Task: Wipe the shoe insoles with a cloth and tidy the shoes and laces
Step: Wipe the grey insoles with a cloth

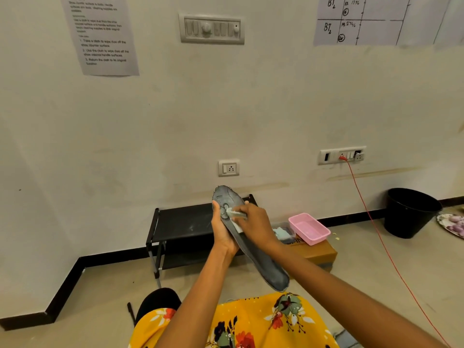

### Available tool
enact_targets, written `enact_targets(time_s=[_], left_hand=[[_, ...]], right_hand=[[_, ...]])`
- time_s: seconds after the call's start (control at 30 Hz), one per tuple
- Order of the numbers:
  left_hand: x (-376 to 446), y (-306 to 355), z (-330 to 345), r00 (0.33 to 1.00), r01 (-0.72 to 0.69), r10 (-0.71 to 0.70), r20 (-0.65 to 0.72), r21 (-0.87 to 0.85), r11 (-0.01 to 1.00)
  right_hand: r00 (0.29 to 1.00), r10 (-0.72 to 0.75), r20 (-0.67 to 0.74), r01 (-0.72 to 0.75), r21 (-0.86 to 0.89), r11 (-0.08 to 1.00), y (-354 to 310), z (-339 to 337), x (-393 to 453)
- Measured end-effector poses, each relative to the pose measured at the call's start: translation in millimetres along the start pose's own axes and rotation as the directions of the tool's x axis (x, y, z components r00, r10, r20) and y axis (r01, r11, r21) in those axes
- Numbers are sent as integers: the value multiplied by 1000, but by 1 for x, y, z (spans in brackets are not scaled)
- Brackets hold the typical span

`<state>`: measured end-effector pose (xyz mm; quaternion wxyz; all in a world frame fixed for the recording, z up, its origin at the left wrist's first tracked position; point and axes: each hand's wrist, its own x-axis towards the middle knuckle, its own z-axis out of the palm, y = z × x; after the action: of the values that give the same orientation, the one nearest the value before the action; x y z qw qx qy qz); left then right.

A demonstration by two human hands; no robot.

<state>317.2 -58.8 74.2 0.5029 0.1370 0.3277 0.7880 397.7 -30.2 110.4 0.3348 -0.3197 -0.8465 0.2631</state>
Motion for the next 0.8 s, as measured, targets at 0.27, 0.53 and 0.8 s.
enact_targets(time_s=[0.27,0.53,0.8], left_hand=[[-6,-8,-6,999,31,-31,32,2,1000],[-2,0,-15,999,51,-52,-14,-81,995],[-9,5,-8,997,47,-49,-54,-48,998]], right_hand=[[988,-137,67,151,-286,946,21,-10,5],[933,-327,150,352,-183,918,16,2,-23],[961,-266,71,272,-103,957,5,4,-8]])
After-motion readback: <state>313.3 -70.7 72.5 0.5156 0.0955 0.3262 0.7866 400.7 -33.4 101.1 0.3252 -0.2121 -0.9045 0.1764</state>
